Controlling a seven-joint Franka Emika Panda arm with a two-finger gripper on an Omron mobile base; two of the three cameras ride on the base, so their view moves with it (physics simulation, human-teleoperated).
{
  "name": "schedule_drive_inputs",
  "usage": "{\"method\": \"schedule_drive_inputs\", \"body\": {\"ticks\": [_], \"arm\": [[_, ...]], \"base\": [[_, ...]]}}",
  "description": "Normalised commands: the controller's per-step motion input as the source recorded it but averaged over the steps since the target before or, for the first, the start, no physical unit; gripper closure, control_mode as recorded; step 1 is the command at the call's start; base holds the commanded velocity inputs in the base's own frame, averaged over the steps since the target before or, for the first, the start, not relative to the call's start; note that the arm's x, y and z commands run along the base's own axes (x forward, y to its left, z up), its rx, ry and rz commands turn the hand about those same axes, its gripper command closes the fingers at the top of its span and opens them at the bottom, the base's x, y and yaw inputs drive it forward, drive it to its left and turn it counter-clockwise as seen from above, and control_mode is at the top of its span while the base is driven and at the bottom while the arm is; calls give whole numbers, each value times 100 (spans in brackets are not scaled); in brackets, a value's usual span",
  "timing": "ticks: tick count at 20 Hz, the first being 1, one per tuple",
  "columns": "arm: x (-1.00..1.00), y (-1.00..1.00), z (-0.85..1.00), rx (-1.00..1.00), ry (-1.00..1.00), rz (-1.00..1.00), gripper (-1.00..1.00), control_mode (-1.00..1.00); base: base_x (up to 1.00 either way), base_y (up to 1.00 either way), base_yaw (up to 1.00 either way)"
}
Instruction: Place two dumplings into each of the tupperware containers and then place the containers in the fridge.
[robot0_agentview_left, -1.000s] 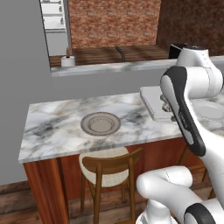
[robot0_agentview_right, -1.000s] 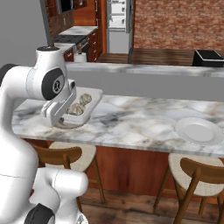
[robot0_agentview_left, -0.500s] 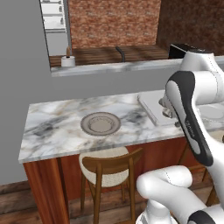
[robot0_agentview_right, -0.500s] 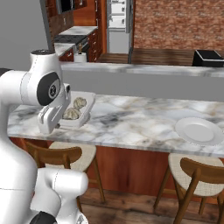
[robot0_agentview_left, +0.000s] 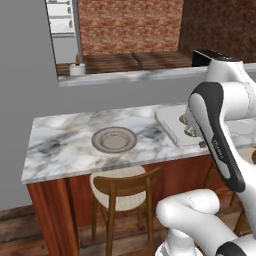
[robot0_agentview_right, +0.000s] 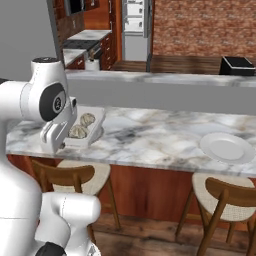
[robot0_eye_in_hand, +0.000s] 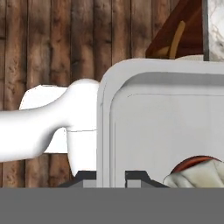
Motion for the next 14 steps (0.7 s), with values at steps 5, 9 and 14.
{"method": "schedule_drive_inputs", "body": {"ticks": [5,9,14], "arm": [[0,0,0,0,0,0,100,100],[0,0,0,0,0,0,100,100],[0,0,0,0,0,0,100,100]], "base": [[-73,-79,-4],[0,-100,-17],[0,-100,-19]]}}
